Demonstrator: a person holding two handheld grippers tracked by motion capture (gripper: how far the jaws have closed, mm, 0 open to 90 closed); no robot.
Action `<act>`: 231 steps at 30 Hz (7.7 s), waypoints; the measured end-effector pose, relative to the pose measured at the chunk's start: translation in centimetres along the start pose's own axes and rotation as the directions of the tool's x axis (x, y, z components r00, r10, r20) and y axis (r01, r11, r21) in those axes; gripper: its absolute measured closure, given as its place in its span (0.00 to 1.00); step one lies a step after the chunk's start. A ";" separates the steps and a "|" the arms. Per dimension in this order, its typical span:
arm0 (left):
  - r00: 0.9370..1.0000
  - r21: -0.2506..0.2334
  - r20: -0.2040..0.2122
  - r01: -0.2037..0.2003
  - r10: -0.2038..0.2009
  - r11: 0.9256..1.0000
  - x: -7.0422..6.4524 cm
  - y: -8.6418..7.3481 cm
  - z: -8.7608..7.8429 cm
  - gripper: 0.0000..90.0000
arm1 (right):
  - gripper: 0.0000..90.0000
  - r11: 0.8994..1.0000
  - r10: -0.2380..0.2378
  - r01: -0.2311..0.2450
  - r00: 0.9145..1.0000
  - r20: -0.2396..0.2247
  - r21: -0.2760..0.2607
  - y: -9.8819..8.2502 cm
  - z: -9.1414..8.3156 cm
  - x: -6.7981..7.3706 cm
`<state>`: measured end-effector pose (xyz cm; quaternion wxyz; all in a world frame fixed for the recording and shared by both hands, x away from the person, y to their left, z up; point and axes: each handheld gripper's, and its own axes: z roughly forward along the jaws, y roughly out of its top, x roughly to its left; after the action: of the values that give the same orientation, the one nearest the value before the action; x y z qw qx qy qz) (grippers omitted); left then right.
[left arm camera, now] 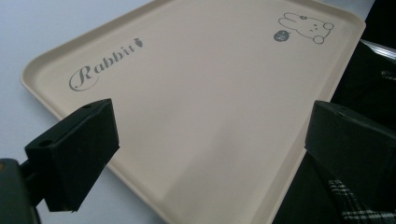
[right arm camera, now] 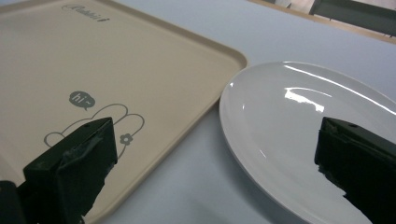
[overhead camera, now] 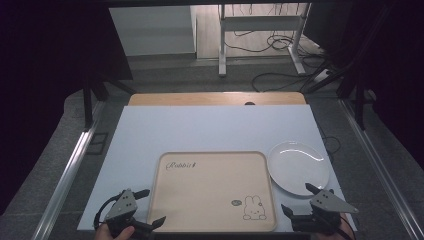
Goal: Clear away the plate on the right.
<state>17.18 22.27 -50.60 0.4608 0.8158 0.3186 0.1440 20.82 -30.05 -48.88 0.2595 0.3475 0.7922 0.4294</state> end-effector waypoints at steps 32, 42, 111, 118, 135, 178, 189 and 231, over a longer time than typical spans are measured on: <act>1.000 0.005 0.006 0.002 -0.002 1.000 0.0 0.0 0.1 0.03 | 0.09 0.961 -0.201 0.161 0.965 0.171 0.223 -0.2 3.0 0.3; 1.000 0.005 0.005 0.001 -0.001 1.000 0.1 0.0 0.1 0.03 | 0.19 0.909 -0.360 0.287 0.906 0.222 0.303 0.0 3.9 1.2; 1.000 -0.030 0.008 0.022 -0.022 0.999 0.3 -0.1 -0.2 0.03 | 0.94 0.441 -0.880 0.586 0.432 0.198 0.680 -0.5 8.3 3.7; 1.000 -0.030 0.009 0.023 -0.023 0.999 0.3 -0.1 -0.2 0.03 | 0.94 0.445 -0.885 0.610 0.409 0.221 0.655 0.1 7.8 4.1; 1.000 -0.030 0.010 0.023 -0.023 0.999 0.3 -0.1 -0.1 0.03 | 0.94 0.438 -0.896 0.676 0.381 0.227 0.593 1.1 7.4 6.9; 1.000 -0.029 0.010 0.025 -0.025 0.999 0.3 -0.1 -0.1 0.03 | 0.93 0.377 -0.926 0.823 0.345 0.153 0.425 2.6 7.6 12.9; 1.000 -0.030 0.009 0.025 -0.025 0.999 0.3 -0.1 -0.1 0.03 | 0.93 0.365 -0.931 0.857 0.333 0.149 0.363 2.6 8.1 14.3; 1.000 -0.025 0.010 0.016 -0.016 1.000 0.2 -0.1 -0.1 0.03 | 0.93 0.305 -0.952 0.922 0.300 0.055 0.237 2.4 10.6 18.8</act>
<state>17.30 22.49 -50.62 0.4738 0.8079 0.3210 0.1405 17.43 -9.24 -54.18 0.5045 -0.1233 0.8490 0.0970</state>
